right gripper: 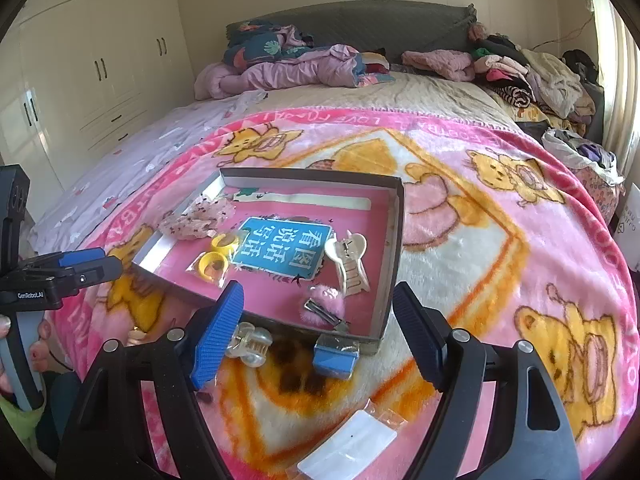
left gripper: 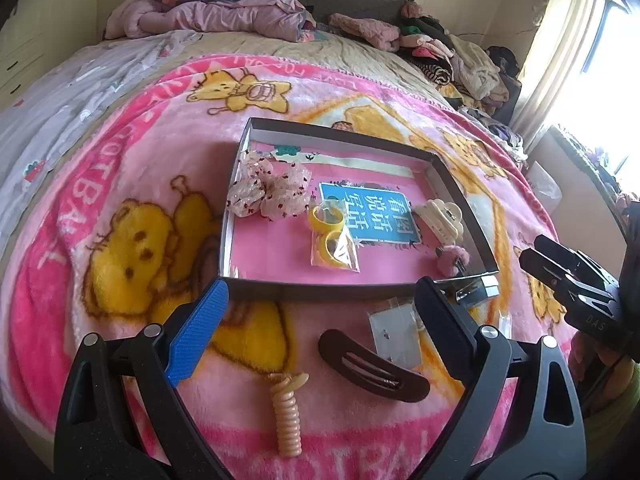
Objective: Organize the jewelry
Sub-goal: 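Withdraw both open grippers from the tray toward the brown clip and blue box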
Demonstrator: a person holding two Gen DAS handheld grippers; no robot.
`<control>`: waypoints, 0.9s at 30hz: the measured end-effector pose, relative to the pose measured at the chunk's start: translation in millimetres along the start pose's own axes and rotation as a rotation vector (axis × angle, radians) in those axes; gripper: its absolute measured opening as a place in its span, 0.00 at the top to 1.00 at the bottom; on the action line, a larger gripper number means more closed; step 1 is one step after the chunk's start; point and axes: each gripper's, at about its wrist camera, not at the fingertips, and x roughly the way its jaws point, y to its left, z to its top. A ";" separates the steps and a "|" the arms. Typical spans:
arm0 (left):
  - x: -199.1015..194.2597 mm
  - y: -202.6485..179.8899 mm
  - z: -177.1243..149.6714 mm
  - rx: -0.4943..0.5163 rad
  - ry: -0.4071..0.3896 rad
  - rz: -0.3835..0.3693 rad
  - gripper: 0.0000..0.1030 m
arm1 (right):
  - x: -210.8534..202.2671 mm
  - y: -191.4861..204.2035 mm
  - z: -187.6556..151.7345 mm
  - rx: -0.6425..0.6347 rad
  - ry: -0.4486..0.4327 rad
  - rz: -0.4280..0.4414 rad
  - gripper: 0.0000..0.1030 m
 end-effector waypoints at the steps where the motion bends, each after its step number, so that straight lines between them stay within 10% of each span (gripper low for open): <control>1: -1.2 0.0 -1.3 0.000 -0.001 0.001 0.17 | -1.2 1.0 -0.9 -0.001 -0.001 0.000 0.28; 27: -8.7 -18.4 -44.1 0.030 0.017 0.011 0.17 | -20.4 11.7 -35.7 -0.020 0.002 0.018 0.28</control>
